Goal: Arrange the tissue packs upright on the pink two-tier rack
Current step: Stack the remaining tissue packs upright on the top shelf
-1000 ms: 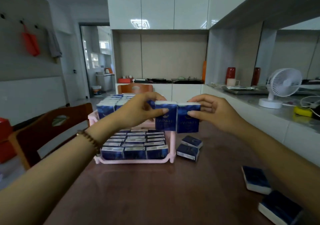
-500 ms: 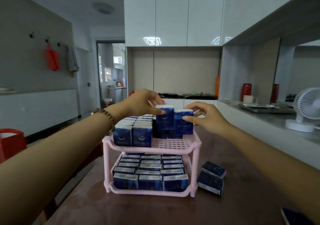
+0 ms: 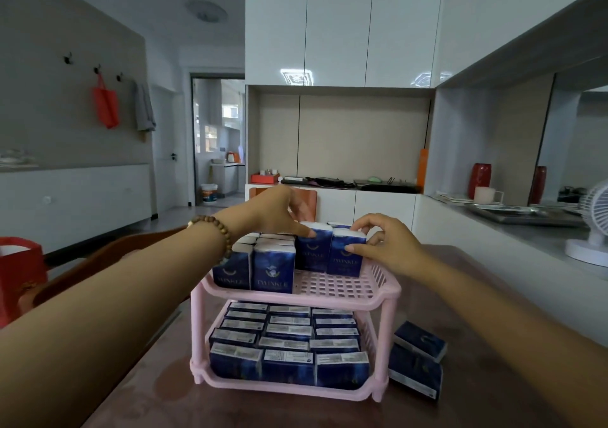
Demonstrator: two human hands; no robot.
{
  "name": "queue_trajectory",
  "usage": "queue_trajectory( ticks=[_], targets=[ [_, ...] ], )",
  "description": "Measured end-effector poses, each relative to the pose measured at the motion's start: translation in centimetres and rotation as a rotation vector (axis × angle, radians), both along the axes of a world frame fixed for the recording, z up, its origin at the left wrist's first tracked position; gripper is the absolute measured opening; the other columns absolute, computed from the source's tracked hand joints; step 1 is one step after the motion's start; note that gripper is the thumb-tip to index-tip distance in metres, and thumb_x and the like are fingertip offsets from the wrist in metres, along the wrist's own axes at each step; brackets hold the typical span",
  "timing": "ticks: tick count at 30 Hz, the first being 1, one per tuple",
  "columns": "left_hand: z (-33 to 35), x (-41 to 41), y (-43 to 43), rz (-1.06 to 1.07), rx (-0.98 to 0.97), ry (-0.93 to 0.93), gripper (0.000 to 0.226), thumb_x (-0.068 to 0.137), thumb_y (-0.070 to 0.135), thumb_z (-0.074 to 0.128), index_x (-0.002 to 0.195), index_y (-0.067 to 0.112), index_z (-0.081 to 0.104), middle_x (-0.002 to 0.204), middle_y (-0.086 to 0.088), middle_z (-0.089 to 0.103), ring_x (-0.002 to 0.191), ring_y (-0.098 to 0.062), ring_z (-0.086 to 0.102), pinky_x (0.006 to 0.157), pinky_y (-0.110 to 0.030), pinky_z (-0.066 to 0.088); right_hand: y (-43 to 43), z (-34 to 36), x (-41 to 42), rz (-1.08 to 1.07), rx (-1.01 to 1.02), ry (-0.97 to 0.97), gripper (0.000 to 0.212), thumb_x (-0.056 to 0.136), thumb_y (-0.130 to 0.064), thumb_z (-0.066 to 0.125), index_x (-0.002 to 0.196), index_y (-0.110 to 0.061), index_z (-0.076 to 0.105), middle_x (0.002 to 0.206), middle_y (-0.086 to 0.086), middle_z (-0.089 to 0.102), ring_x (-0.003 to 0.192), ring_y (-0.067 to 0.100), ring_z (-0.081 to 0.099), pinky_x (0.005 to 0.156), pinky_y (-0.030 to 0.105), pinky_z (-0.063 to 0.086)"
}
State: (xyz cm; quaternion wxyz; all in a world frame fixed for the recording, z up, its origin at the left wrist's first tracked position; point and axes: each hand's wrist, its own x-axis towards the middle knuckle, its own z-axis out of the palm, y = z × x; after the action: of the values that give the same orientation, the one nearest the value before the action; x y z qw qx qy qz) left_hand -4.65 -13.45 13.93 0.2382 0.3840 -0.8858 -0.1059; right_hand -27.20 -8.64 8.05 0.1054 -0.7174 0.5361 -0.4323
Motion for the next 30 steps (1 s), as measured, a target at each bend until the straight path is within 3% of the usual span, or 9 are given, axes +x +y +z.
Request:
queue_trajectory(
  ticks=[4,11,17,21,30],
  targets=[
    [-0.6,-0.1,-0.2,0.043,-0.002,-0.022,0.026,0.074,0.028,0.077,0.092,0.01,0.072,0.095,-0.003,0.07,0.085,-0.017,0.062,0.08,-0.03,0.054,-0.2,-0.4,0.2,-0.032,-0.019,0.025,0.026,0.077,-0.019,0.074,0.098,-0.021,0.058,0.107,0.001,0.054,0.085,0.025,0.063,0.061,0.025,0.056],
    [-1.0,-0.2,0.0,0.019,-0.01,0.004,0.013,0.075,0.026,0.077,0.08,0.025,0.066,0.091,0.001,0.067,0.085,-0.015,0.059,0.076,-0.025,0.05,-0.1,-0.2,0.4,-0.046,-0.054,0.062,0.028,0.077,-0.019,0.074,0.099,-0.023,0.057,0.106,0.001,0.049,0.08,0.019,0.06,0.063,0.02,0.053],
    [-0.9,-0.3,1.7,0.049,-0.074,0.028,0.028,0.078,0.03,0.074,0.1,0.015,0.065,0.106,0.001,0.064,0.092,-0.014,0.057,0.075,-0.023,0.047,1.1,0.3,-0.1,-0.074,-0.083,0.096,0.031,0.076,-0.024,0.075,0.103,-0.024,0.059,0.108,-0.004,0.048,0.073,0.011,0.055,0.066,0.015,0.048],
    [-1.4,-1.1,4.6,0.003,-0.111,0.102,0.032,0.081,0.03,0.071,0.11,0.018,0.063,0.118,0.003,0.06,0.099,-0.01,0.053,0.074,-0.013,0.041,2.8,0.6,-0.9,-0.07,-0.071,0.087,0.03,0.077,-0.026,0.074,0.103,-0.025,0.059,0.114,-0.006,0.048,0.078,0.009,0.059,0.068,0.012,0.047],
    [-3.9,-3.9,9.2,-0.018,-0.204,0.083,0.036,0.086,0.033,0.065,0.119,0.022,0.058,0.124,0.002,0.058,0.111,-0.014,0.053,0.09,-0.025,0.042,6.3,-0.1,-3.7,-0.107,-0.046,0.068,0.026,0.081,-0.031,0.069,0.105,-0.024,0.061,0.116,-0.006,0.049,0.085,0.007,0.058,0.074,0.015,0.044]
  ],
)
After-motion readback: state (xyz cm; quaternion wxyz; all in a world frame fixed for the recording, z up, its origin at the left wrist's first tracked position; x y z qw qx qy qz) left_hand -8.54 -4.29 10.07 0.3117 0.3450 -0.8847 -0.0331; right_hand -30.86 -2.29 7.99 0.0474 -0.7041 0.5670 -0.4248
